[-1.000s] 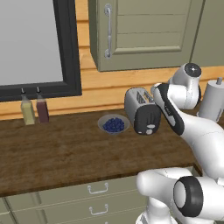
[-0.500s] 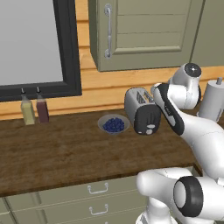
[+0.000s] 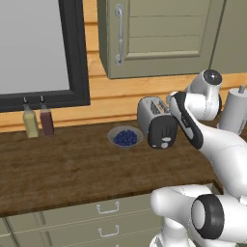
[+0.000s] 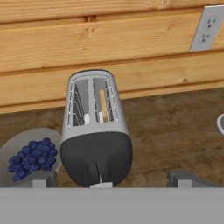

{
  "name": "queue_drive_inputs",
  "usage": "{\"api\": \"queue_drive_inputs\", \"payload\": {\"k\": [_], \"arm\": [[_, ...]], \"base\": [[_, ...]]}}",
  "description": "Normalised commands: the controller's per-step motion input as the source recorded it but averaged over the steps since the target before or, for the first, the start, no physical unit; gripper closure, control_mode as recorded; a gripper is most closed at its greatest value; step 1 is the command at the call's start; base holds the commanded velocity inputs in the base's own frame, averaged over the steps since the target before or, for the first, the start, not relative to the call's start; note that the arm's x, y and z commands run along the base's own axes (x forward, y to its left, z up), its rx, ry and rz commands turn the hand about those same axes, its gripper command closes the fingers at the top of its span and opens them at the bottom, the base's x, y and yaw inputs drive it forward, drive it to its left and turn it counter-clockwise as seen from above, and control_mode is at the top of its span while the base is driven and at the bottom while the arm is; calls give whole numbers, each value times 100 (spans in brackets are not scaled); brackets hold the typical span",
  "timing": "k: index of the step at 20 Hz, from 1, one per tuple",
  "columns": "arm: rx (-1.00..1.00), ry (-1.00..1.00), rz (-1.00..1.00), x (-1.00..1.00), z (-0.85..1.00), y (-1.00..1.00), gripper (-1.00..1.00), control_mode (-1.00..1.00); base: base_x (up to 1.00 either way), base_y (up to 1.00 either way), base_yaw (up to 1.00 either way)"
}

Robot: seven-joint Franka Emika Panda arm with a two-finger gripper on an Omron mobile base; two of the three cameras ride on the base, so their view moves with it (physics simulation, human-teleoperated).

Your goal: Start the toaster. Once the lever pops up, take the bread to the plate on the dining counter.

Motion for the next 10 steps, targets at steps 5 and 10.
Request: {"api": "queue_drive_inputs", "payload": {"k": [5, 10], "arm": [[0, 0, 0, 0, 0, 0, -100, -100], [0, 0, 0, 0, 0, 0, -100, -100]], "base": [[0, 0, 0], [0, 0, 0]]}}
